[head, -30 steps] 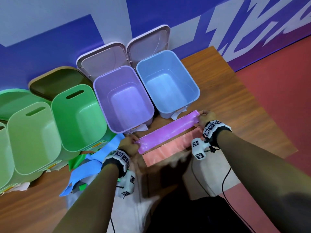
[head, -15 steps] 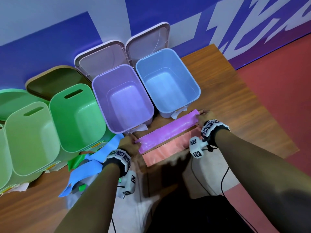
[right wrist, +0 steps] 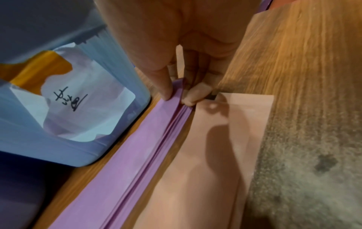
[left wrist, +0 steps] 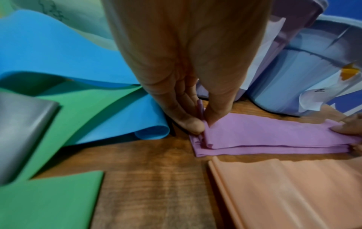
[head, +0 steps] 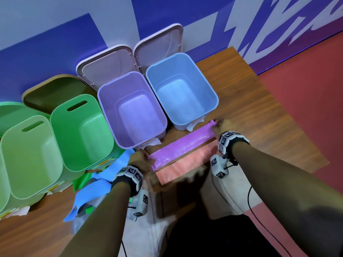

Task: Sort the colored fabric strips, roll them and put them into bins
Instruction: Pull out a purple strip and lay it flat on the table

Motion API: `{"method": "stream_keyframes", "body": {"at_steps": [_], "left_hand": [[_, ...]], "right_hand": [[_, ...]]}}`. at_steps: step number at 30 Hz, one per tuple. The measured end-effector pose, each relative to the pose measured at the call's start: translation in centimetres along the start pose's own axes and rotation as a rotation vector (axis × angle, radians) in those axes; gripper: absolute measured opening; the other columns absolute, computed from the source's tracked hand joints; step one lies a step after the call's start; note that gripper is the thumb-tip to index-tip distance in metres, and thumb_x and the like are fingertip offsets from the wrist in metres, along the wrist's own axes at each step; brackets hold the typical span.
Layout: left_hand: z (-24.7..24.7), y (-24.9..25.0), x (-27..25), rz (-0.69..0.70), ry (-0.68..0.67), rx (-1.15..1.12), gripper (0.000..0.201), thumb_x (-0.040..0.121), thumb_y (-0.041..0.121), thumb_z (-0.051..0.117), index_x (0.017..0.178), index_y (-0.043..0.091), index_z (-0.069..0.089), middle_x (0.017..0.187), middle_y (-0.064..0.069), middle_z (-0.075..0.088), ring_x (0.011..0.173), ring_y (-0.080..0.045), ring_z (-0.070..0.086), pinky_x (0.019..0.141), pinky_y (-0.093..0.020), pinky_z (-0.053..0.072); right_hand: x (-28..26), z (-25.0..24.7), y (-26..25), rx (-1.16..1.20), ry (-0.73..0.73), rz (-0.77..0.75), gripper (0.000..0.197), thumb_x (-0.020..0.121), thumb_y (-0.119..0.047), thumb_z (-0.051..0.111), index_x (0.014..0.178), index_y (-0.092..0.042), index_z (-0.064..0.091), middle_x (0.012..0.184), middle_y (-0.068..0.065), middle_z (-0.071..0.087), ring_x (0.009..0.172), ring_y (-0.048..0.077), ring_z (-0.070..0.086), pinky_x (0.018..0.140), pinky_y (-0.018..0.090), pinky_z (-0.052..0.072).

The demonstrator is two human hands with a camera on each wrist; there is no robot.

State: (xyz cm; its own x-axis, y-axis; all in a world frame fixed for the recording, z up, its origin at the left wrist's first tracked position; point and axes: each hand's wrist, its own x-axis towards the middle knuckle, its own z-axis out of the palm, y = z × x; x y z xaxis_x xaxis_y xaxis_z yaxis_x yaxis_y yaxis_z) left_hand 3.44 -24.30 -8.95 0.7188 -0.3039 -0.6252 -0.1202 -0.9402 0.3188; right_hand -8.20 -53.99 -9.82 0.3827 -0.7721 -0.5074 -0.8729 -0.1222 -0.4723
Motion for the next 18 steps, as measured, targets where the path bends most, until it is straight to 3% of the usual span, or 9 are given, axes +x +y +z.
{"method": "stream_keyframes", "body": {"at_steps": [5,8,11,14,16,18], "left_hand": [[0.07,-0.07,0.29,0.001,-0.016,0.039,0.026,0.086,0.029,0.071,0.096,0.005,0.069,0.101,-0.013,0.072,0.102,-0.032,0.064,0.086,-0.031,0.047],[0.18,-0.35,0.58,0.010,-0.003,0.057,0.027,0.086,0.031,0.070,0.095,0.006,0.069,0.100,-0.013,0.073,0.102,-0.031,0.064,0.084,-0.029,0.045],[0.23,-0.64,0.74,0.018,-0.015,0.094,0.029,0.087,0.037,0.070,0.094,0.009,0.067,0.099,-0.011,0.072,0.102,-0.030,0.064,0.081,-0.027,0.043],[-0.04,-0.80,0.50,0.027,-0.016,0.122,0.031,0.088,0.041,0.069,0.088,0.013,0.056,0.100,-0.011,0.069,0.100,-0.031,0.062,0.082,-0.030,0.044],[-0.16,-0.84,0.42,0.034,-0.026,0.122,0.031,0.088,0.039,0.070,0.081,0.014,0.054,0.090,-0.011,0.067,0.093,-0.032,0.062,0.079,-0.032,0.045],[-0.13,-0.86,0.52,0.044,-0.062,0.062,0.032,0.085,0.032,0.072,0.066,0.017,0.050,0.068,-0.006,0.060,0.077,-0.032,0.059,0.072,-0.033,0.048]], "right_hand": [[0.20,0.18,0.07,-0.026,0.005,-0.004,0.022,0.097,-0.026,0.060,0.115,-0.017,0.070,0.110,0.017,0.070,0.101,0.037,0.066,0.087,0.042,0.056],[0.36,0.43,0.04,-0.029,0.003,0.004,0.022,0.098,-0.026,0.059,0.116,-0.017,0.069,0.110,0.016,0.070,0.102,0.037,0.065,0.087,0.041,0.056],[0.41,0.47,-0.09,-0.024,0.019,0.005,0.021,0.095,-0.027,0.061,0.114,-0.021,0.067,0.104,0.011,0.070,0.089,0.032,0.065,0.079,0.037,0.057],[0.95,0.36,0.01,-0.054,0.027,0.019,0.026,0.087,-0.023,0.066,0.113,-0.022,0.066,0.100,0.006,0.072,0.074,0.025,0.058,0.067,0.028,0.049],[0.91,-0.03,-0.23,-0.120,-0.015,0.007,0.025,0.087,-0.020,0.065,0.111,-0.021,0.070,0.099,0.007,0.072,0.075,0.026,0.061,0.065,0.027,0.048],[0.63,-0.28,-0.70,-0.142,-0.060,-0.018,0.024,0.090,-0.013,0.058,0.109,-0.019,0.073,0.101,0.011,0.071,0.089,0.032,0.067,0.071,0.030,0.052]]}}
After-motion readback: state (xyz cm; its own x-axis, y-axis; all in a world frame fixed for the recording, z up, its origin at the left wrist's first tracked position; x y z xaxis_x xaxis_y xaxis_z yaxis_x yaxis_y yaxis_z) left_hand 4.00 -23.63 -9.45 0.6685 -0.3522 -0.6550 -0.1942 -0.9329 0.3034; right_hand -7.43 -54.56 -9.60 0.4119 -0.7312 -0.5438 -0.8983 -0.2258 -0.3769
